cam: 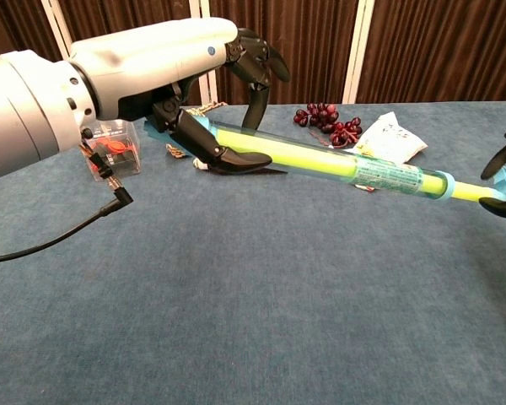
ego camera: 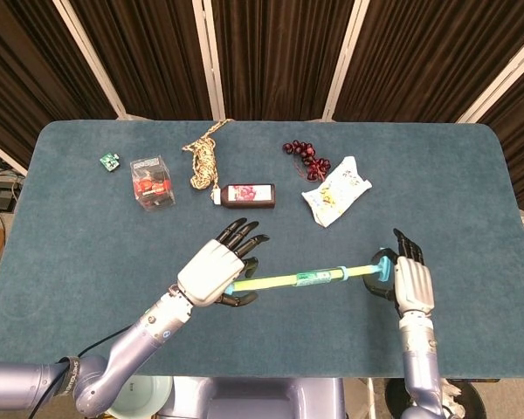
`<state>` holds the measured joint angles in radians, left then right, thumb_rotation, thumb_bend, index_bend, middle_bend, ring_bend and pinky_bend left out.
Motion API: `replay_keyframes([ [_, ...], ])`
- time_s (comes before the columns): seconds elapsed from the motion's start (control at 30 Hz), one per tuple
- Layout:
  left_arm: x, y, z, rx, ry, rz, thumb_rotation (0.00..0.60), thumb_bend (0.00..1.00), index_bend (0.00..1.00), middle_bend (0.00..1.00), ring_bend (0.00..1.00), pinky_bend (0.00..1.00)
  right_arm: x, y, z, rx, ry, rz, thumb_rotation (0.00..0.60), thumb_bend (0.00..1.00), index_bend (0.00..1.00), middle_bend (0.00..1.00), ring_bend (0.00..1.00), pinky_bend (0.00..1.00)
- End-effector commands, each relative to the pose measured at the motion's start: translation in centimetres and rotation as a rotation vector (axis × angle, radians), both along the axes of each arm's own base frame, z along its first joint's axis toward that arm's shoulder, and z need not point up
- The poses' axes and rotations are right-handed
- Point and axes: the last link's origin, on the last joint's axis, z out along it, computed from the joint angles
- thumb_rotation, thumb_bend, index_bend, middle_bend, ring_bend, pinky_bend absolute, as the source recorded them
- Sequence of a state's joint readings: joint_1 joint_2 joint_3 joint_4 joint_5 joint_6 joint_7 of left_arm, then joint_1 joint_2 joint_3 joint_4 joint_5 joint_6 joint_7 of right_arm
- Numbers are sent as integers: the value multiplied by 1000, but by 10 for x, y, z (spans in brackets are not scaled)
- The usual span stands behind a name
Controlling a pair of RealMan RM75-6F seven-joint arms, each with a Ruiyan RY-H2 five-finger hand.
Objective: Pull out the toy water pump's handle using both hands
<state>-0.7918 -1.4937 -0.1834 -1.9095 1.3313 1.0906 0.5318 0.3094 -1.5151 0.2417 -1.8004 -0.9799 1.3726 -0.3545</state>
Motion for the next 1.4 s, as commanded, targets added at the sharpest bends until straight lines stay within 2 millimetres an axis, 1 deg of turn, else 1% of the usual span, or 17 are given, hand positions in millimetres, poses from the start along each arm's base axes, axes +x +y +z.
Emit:
replay_keyframes([
  [0.03, 1, 1, 0, 1, -2, 2, 600, 369, 640, 146, 0, 64, 0, 1, 0, 10, -4, 4, 600, 412, 302, 32, 0, 32],
  [0.4, 8, 1, -2, 9, -24, -3, 600, 370, 642, 147, 0, 64, 0, 4, -3, 30, -9, 1, 600, 411, 304, 31, 0, 33],
  [0.47, 9, 1, -3, 12, -27, -3, 600, 370, 643, 147, 0, 64, 0, 4, -4, 33, -11, -2, 600, 411, 327, 32, 0, 32],
  [0.53, 10, 1, -4, 10, -30, 0, 600, 370, 644, 148, 0, 64, 1, 5, -5, 34, -15, -3, 600, 412, 376, 32, 0, 32],
  [0.67, 9, 0, -4, 10, -27, -3, 600, 370, 644, 148, 0, 64, 2, 5, -7, 35, -21, -6, 600, 412, 407, 32, 0, 32],
  [0.9, 9, 3, -2, 22, -31, 3, 600, 370, 645, 149, 0, 64, 1, 6, -6, 37, -26, -12, 600, 411, 405, 31, 0, 33],
  [1.03, 9, 4, -2, 41, -25, -15, 600, 370, 646, 151, 0, 64, 0, 6, -6, 43, -25, -15, 600, 411, 341, 29, 0, 32],
  [1.17, 10, 4, -4, 36, -33, -16, 600, 370, 646, 152, 0, 64, 1, 6, -5, 47, -30, -16, 600, 412, 346, 28, 0, 32],
  [1.2, 11, 4, -4, 34, -34, -16, 600, 370, 647, 152, 0, 64, 1, 6, -4, 47, -31, -16, 600, 412, 366, 29, 0, 33],
  [1.27, 11, 3, -4, 31, -36, -18, 600, 370, 647, 153, 0, 64, 1, 5, -4, 44, -33, -15, 600, 413, 437, 34, 0, 33],
  [1.33, 12, 2, -4, 25, -43, -16, 600, 370, 647, 154, 0, 64, 1, 5, -4, 40, -34, -16, 600, 415, 556, 60, 0, 33],
  [1.4, 13, 1, -3, 20, -53, -18, 600, 370, 646, 155, 0, 64, 0, 4, -4, 32, -32, -21, 600, 415, 637, 88, 1, 33],
])
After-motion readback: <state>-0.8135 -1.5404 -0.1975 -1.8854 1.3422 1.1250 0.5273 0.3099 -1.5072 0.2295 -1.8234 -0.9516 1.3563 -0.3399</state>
